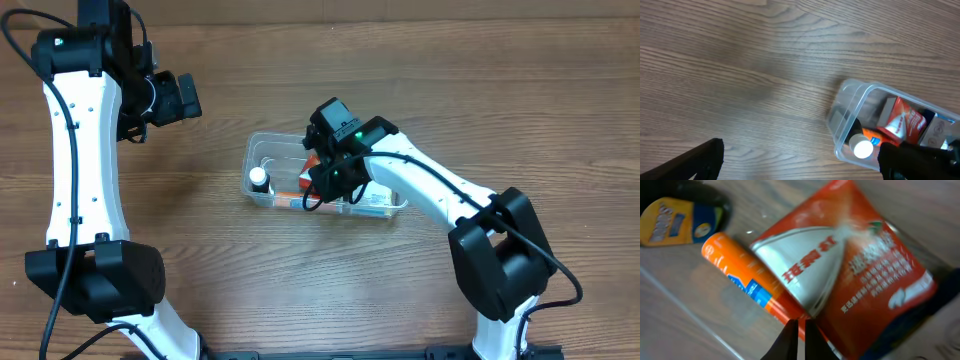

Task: Pack container
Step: 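Place the red box into the container's middle and release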

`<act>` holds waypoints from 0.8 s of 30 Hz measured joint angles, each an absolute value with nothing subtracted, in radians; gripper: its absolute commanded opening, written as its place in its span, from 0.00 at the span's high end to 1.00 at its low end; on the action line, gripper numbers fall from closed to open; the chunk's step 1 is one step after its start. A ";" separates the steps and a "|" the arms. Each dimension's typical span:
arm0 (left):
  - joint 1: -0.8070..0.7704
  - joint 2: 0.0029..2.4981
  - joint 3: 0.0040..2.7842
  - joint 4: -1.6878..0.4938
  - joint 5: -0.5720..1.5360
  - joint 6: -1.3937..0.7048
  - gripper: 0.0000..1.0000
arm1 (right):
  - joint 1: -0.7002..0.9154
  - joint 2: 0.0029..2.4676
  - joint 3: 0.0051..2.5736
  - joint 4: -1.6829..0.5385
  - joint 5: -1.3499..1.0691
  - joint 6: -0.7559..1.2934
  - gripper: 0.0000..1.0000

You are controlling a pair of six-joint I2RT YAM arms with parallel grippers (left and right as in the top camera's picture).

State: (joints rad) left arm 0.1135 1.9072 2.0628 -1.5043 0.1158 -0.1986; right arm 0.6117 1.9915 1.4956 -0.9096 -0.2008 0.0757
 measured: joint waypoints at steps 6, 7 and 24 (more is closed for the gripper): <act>0.113 1.907 2.063 -1.505 0.116 -0.199 0.00 | 0.568 1.992 1.496 -0.939 -0.168 0.093 0.92; 0.113 1.907 2.063 -1.505 0.116 -0.199 0.00 | 0.568 1.992 1.497 -0.950 -0.168 0.093 0.92; 0.065 1.907 2.063 -1.366 0.263 0.165 0.00 | 0.152 1.678 1.741 -1.017 -0.152 0.134 0.00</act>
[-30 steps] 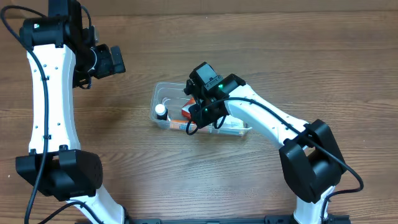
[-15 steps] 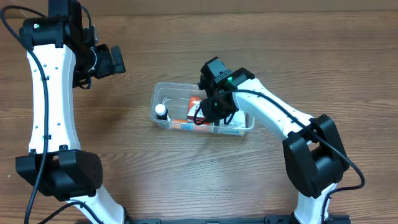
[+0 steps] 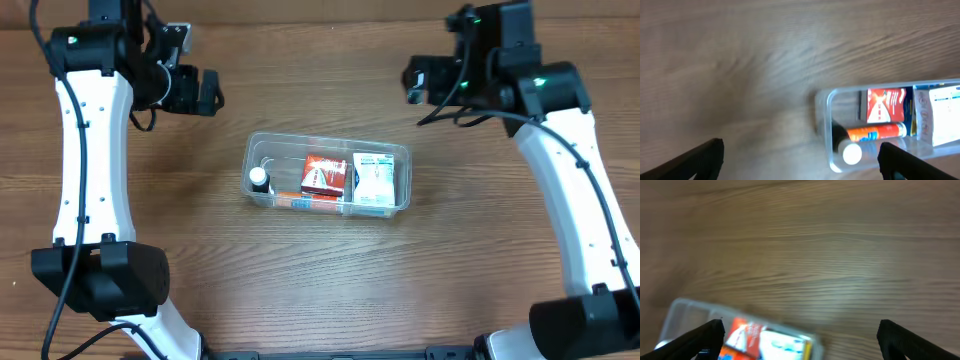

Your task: Pack container

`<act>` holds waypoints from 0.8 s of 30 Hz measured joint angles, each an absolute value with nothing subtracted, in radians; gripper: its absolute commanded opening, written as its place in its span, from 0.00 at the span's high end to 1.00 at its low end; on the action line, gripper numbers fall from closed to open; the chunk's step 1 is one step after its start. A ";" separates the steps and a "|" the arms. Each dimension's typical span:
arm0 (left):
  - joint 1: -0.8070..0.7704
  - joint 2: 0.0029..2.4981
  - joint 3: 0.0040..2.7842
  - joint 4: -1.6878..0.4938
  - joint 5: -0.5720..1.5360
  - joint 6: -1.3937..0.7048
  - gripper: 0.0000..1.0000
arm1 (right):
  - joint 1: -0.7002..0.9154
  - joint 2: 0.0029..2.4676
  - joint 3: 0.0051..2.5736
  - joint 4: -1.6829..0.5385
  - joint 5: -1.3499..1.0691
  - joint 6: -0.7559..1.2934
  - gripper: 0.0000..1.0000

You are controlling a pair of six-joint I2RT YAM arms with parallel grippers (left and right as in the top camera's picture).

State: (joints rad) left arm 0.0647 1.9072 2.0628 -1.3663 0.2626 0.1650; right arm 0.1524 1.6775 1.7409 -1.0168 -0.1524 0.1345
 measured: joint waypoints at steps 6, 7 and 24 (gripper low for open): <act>0.063 1.907 2.063 -1.341 0.270 0.195 0.00 | 0.016 1.694 1.741 -1.058 -0.131 0.131 0.00; 0.063 1.907 2.063 -1.354 0.270 0.195 0.00 | -0.009 1.694 1.740 -1.079 -0.127 0.135 0.00; 0.063 1.271 1.489 -1.069 0.251 0.180 0.00 | -0.084 1.077 1.148 -0.883 -0.032 0.157 0.00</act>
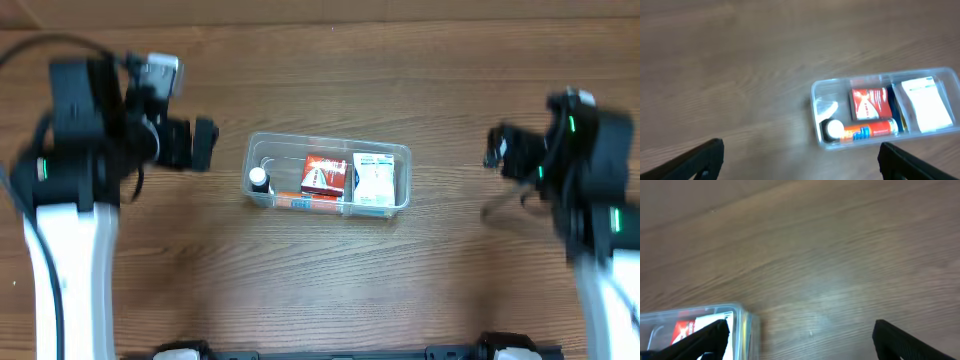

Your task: Pack container

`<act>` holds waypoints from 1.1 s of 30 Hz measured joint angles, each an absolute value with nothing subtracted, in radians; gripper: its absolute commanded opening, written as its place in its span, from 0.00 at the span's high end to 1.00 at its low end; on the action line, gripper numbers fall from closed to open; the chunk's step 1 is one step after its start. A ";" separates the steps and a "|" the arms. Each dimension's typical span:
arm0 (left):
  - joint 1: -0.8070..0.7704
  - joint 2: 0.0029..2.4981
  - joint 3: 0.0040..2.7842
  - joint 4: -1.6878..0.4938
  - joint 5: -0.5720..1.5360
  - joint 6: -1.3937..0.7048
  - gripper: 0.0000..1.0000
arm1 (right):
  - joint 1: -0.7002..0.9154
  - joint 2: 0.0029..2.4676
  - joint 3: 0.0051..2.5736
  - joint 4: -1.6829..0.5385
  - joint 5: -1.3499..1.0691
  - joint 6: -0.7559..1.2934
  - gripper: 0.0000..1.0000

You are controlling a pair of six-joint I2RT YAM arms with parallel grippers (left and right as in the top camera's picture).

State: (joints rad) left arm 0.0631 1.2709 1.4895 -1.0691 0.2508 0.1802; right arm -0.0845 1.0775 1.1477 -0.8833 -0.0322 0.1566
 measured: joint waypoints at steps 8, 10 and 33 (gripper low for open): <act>0.063 0.888 0.928 -0.799 0.251 0.115 0.00 | -0.084 0.626 0.842 -0.894 0.008 0.157 0.00; 0.063 0.884 0.871 -0.812 0.251 0.108 0.00 | -0.084 0.622 0.841 -0.911 0.008 0.157 0.00; 0.063 1.120 0.773 -0.842 0.251 0.104 0.00 | -0.045 0.538 0.797 -0.939 0.015 0.136 0.00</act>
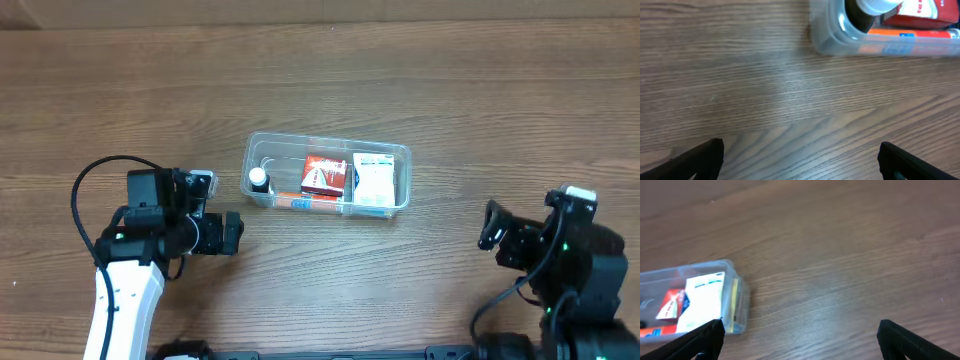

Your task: Pack container

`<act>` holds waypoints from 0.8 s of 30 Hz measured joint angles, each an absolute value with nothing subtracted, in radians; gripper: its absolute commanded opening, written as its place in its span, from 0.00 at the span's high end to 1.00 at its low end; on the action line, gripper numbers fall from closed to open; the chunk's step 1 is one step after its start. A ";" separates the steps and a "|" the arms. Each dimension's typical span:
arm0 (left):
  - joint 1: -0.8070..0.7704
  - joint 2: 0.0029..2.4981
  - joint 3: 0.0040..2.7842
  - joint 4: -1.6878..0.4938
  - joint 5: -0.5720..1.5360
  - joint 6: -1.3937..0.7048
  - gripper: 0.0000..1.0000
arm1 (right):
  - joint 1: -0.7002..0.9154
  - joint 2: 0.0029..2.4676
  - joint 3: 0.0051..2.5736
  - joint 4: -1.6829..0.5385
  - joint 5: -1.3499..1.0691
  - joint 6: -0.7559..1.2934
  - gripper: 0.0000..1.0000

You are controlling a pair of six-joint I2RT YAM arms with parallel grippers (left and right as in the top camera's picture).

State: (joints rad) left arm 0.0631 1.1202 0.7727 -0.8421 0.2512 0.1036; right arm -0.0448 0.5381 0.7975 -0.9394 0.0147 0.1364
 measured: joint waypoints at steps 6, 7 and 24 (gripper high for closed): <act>0.063 1.151 0.772 -0.841 0.251 0.104 0.00 | 0.072 0.316 0.558 -0.713 0.015 0.104 0.00; 0.063 1.153 0.771 -0.842 0.251 0.104 0.00 | 0.084 0.267 0.503 -0.672 0.015 0.102 0.00; 0.063 1.155 0.771 -0.841 0.251 0.104 0.00 | 0.113 0.014 0.018 -0.090 0.004 -0.026 0.00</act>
